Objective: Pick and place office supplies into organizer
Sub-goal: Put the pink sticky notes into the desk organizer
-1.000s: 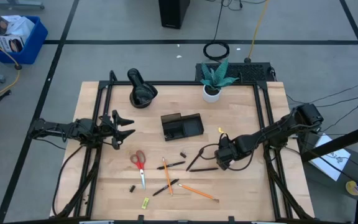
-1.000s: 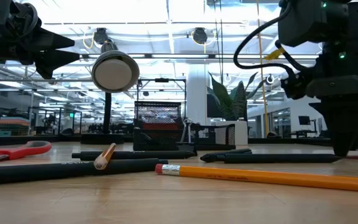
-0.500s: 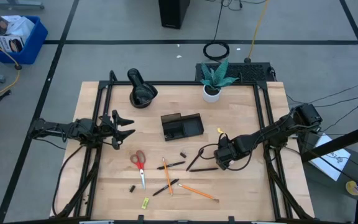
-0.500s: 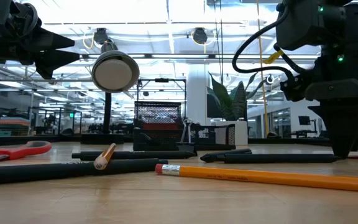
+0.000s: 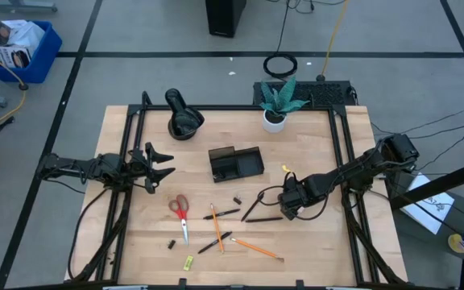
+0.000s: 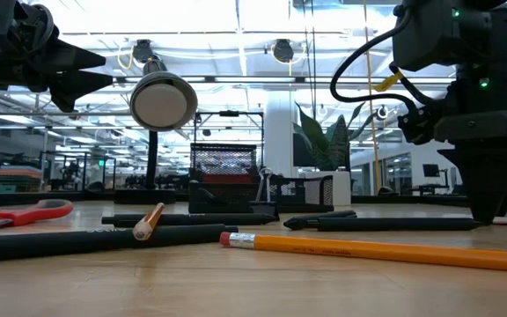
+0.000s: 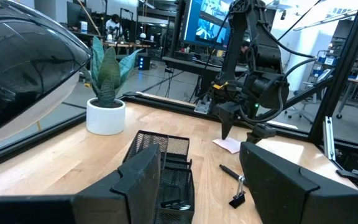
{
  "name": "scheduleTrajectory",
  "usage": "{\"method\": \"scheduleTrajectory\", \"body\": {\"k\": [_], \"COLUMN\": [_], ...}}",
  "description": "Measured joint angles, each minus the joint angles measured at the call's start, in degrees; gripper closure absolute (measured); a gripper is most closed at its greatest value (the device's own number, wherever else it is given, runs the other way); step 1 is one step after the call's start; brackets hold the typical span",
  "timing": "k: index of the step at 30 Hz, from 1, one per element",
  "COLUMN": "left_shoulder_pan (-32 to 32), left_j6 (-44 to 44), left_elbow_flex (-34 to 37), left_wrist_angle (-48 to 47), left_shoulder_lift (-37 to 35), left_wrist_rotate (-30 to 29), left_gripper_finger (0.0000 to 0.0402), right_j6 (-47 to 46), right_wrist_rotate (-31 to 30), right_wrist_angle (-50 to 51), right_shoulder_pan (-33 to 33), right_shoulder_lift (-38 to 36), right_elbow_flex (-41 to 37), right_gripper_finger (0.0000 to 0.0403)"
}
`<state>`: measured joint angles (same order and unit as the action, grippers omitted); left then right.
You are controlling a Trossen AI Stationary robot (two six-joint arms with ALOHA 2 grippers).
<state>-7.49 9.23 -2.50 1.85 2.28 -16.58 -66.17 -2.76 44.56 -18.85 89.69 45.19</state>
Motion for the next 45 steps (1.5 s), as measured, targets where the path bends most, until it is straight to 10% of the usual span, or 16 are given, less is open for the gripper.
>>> {"method": "scheduleTrajectory", "body": {"k": [45], "left_shoulder_pan": [0.00], "left_j6": [0.00], "left_elbow_flex": [0.00], "left_wrist_angle": [0.06], "left_shoulder_lift": [0.00], "left_wrist_rotate": [0.00], "left_gripper_finger": [0.0176], "right_j6": [0.94], "right_wrist_rotate": [-1.73], "right_wrist_angle": [3.24], "right_shoulder_pan": [-0.33], "right_shoulder_lift": [-4.15], "right_elbow_flex": [0.35], "right_gripper_finger": [0.0012]}}
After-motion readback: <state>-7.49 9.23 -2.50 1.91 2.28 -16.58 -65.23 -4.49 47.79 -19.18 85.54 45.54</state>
